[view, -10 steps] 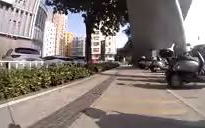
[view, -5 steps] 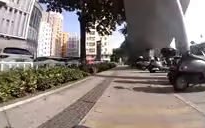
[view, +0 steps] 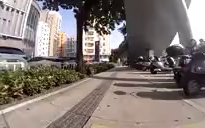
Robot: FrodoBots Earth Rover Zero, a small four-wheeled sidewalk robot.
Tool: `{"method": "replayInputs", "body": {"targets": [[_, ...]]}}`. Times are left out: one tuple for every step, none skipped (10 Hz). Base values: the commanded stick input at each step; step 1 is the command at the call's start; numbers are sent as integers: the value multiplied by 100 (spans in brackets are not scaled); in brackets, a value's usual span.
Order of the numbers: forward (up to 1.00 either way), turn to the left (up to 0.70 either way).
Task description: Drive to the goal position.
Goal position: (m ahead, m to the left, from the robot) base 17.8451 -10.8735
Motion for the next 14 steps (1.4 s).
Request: {"method": "replayInputs", "body": {"targets": [[70, 0], [70, 0], [70, 0], [70, -7], [70, -13], [70, -13], [70, -13], [70, -13], [70, -13], [70, -12], [45, 0], [45, 0], [45, 0], [45, 0]]}}
